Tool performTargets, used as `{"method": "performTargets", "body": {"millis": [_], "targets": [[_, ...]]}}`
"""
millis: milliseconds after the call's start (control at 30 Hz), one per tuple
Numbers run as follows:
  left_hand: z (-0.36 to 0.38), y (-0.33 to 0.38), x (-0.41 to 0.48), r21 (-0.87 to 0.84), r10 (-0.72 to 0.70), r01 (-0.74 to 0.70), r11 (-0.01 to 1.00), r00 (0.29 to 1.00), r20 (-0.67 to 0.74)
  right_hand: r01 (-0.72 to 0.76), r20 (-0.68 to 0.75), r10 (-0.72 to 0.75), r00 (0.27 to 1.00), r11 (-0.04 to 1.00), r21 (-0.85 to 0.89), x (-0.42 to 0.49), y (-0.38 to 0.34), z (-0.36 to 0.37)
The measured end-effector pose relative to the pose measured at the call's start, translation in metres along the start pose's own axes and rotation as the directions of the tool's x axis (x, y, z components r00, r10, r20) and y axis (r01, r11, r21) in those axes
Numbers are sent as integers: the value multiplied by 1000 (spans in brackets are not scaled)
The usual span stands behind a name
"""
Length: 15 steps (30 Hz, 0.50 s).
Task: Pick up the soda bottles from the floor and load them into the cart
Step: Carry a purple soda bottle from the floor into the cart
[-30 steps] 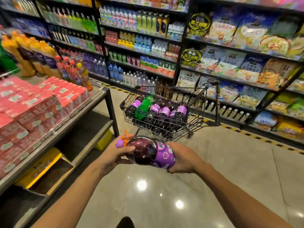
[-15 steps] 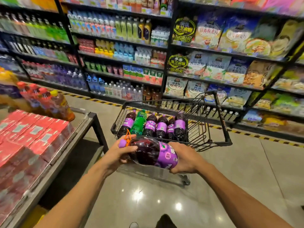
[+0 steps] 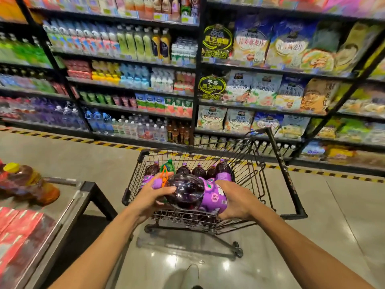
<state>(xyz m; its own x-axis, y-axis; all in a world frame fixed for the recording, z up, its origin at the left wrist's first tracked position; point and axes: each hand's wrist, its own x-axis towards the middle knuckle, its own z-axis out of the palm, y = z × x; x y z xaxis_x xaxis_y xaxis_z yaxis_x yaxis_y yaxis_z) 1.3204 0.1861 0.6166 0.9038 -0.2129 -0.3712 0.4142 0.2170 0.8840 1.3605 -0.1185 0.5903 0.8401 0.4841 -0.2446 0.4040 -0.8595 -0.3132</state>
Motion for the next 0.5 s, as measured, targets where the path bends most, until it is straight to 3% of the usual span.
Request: {"method": "performTargets", "body": {"millis": [267, 500], "targets": [[-12, 32, 85, -11, -19, 19, 1000, 1000, -6, -1, 11, 0, 1000, 999, 32, 74, 40, -24], [-35, 52, 171, 24, -105, 104, 994, 994, 43, -102, 29, 99, 995, 986, 130, 129, 62, -19]]}}
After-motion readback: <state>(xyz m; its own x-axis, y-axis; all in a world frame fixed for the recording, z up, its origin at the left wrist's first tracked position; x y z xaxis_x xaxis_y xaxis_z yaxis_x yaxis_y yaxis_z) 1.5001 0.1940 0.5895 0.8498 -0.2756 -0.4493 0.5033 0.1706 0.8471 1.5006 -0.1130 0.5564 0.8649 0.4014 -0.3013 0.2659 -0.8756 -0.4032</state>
